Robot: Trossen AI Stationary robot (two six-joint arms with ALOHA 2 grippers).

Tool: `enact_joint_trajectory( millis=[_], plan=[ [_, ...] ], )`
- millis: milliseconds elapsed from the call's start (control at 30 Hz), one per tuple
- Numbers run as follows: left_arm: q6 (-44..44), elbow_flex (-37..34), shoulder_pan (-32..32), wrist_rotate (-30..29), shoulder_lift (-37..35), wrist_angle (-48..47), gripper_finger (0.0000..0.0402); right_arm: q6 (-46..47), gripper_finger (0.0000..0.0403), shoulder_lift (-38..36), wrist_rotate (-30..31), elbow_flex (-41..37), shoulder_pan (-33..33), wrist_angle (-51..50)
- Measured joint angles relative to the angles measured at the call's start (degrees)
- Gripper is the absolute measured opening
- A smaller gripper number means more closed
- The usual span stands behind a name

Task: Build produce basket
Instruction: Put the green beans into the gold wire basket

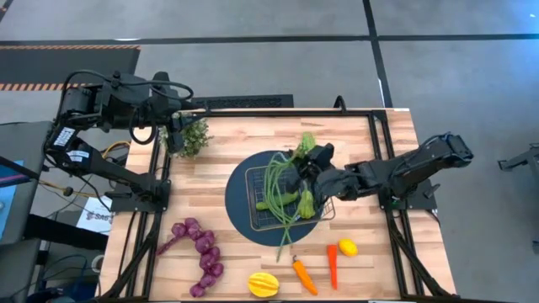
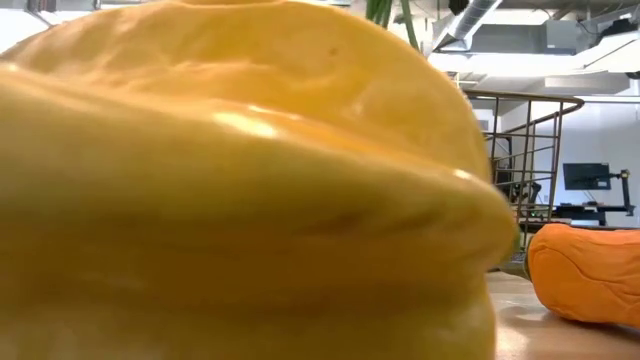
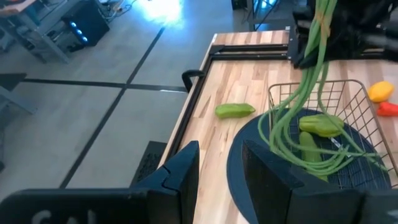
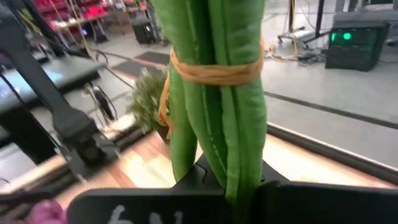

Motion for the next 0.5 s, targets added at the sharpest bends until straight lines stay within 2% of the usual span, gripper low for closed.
enact_joint_trajectory(
  millis=[100,300,500],
  plan=[
    [-0.62,0.0,0.0,-0.02,0.0,0.04,0.0112,2.59,0.0008,1.55,-1.43,-0.09,-0.7,-4.61],
    [-2.03,0.0,0.0,-0.07,0.0,0.04,0.0112,7.96,0.0008,5.26,-11.06,-0.14,-2.66,-16.14],
    [-2.88,0.0,0.0,-0.59,0.0,0.0,0.0112,12.88,0.0008,8.18,-17.95,-0.18,-3.64,-30.95]
  ],
)
